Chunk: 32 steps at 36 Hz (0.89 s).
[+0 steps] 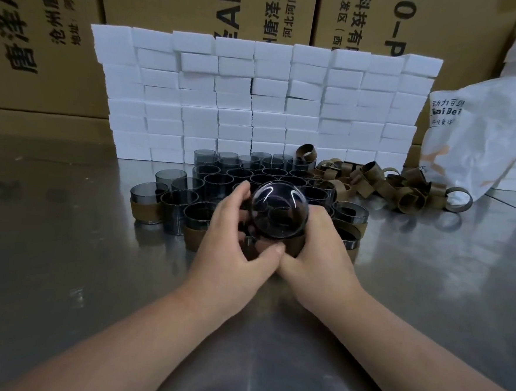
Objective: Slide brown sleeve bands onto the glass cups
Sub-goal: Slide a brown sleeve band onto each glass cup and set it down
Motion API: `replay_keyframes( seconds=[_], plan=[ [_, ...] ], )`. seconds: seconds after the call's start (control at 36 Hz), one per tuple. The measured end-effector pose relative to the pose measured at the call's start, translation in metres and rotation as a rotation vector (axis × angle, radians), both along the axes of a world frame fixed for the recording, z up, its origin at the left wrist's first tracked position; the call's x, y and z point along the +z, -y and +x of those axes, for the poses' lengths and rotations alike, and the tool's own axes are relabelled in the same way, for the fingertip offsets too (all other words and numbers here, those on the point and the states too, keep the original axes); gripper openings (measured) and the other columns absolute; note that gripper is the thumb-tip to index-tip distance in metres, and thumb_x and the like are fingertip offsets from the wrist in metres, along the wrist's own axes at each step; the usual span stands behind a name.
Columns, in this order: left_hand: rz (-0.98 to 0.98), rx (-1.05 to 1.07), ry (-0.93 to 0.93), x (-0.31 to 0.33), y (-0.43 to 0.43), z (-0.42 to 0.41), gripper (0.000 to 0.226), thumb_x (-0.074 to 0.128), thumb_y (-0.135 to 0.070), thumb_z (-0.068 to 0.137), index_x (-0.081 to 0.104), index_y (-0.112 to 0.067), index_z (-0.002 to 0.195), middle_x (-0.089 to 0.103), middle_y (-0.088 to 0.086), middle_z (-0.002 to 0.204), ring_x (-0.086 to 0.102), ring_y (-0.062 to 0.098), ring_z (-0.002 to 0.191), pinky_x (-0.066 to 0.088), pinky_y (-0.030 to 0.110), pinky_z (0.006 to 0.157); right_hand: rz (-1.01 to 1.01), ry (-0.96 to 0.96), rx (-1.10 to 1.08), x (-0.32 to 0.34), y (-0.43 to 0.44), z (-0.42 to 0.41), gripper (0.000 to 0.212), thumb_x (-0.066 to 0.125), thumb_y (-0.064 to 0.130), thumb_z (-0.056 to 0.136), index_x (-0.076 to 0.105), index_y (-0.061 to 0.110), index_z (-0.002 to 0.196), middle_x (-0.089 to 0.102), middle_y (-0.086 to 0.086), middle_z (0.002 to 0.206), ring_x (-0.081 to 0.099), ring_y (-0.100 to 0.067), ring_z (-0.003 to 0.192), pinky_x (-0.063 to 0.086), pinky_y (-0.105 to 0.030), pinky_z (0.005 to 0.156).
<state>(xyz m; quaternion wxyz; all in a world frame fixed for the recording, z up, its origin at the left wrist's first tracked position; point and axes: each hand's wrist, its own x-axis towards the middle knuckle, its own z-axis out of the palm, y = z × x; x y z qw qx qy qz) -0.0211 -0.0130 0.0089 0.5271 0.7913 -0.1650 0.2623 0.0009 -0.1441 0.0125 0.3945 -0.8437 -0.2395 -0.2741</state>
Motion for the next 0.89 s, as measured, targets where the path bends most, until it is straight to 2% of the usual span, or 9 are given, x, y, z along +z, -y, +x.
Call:
replay_keyframes(
  seconds=[0.14,0.25,0.36,0.44,0.53,0.69,0.75,0.83,0.89],
  plan=[
    [0.090,0.091,0.032,0.001,-0.006,0.002,0.068,0.069,-0.052,0.060,0.032,-0.053,0.117,0.049,-0.028,0.116,0.044,0.001,0.118,0.035,0.024,0.100,-0.072,-0.023,-0.010,0.000,-0.002,-0.008,0.051,0.050,0.043,0.066,0.048,0.037,0.116,0.046,0.019,0.110,0.037,0.008,0.108,0.032,-0.011,0.087],
    [0.116,0.133,0.025,-0.003,-0.007,0.008,0.077,0.070,-0.044,0.062,0.036,-0.037,0.131,0.047,-0.025,0.114,0.044,0.005,0.118,0.033,0.024,0.099,0.005,-0.043,0.016,0.004,0.008,-0.011,0.062,0.052,0.029,0.074,0.045,0.024,0.135,0.042,0.014,0.126,0.036,0.007,0.118,0.028,-0.004,0.096],
    [0.100,0.131,-0.030,-0.006,-0.008,0.015,0.077,0.069,-0.042,0.067,0.035,-0.031,0.135,0.048,-0.015,0.123,0.041,0.008,0.122,0.030,0.024,0.101,0.320,0.153,-0.084,0.027,0.030,-0.001,0.043,0.050,0.017,0.072,0.053,0.039,0.110,0.055,0.010,0.108,0.053,0.003,0.098,0.041,-0.012,0.089],
    [0.108,0.142,-0.057,-0.008,-0.009,0.017,0.077,0.070,-0.040,0.071,0.031,-0.033,0.137,0.044,-0.022,0.122,0.036,0.002,0.121,0.027,0.021,0.100,0.444,0.082,-0.148,0.049,0.049,0.019,0.025,0.050,0.023,0.074,0.061,0.038,0.092,0.062,0.012,0.089,0.059,0.003,0.076,0.052,-0.021,0.073],
    [0.130,0.152,-0.054,-0.009,-0.008,0.018,0.079,0.069,-0.040,0.073,0.026,-0.034,0.139,0.031,-0.040,0.109,0.028,-0.007,0.115,0.021,0.015,0.096,0.240,-0.050,-0.285,0.059,0.070,0.057,0.024,0.051,0.016,0.080,0.066,0.034,0.073,0.065,0.014,0.075,0.058,-0.002,0.064,0.051,-0.035,0.066],
    [0.135,0.163,-0.046,-0.012,-0.008,0.020,0.083,0.058,-0.057,0.063,0.023,-0.041,0.138,0.030,-0.029,0.117,0.022,-0.012,0.114,0.020,0.017,0.097,-0.139,-0.455,-0.475,0.050,0.106,0.143,0.031,0.043,0.011,0.091,0.066,0.017,0.111,0.060,-0.007,0.117,0.052,-0.013,0.078,0.040,-0.023,0.062],
    [0.143,0.167,-0.041,-0.013,-0.008,0.020,0.084,0.055,-0.060,0.061,0.022,-0.044,0.137,0.030,-0.031,0.116,0.021,-0.013,0.113,0.021,0.018,0.098,-0.161,-0.500,-0.465,0.048,0.106,0.159,0.033,0.047,0.010,0.091,0.058,0.011,0.123,0.058,-0.011,0.117,0.054,-0.023,0.093,0.041,-0.027,0.074],
    [0.155,0.164,-0.039,-0.015,-0.008,0.020,0.084,0.054,-0.063,0.060,0.020,-0.048,0.135,0.027,-0.042,0.108,0.023,-0.013,0.112,0.022,0.018,0.099,-0.206,-0.499,-0.417,0.050,0.096,0.174,0.035,0.049,0.013,0.092,0.053,0.010,0.126,0.058,-0.009,0.105,0.055,-0.022,0.085,0.042,-0.028,0.070],
    [0.151,0.164,-0.034,-0.016,-0.008,0.020,0.083,0.054,-0.063,0.059,0.019,-0.051,0.133,0.022,-0.047,0.106,0.023,-0.014,0.110,0.022,0.017,0.097,-0.193,-0.523,-0.417,0.052,0.090,0.184,0.038,0.047,0.011,0.093,0.048,0.009,0.131,0.059,-0.011,0.113,0.056,-0.025,0.093,0.046,-0.032,0.077]
  ],
)
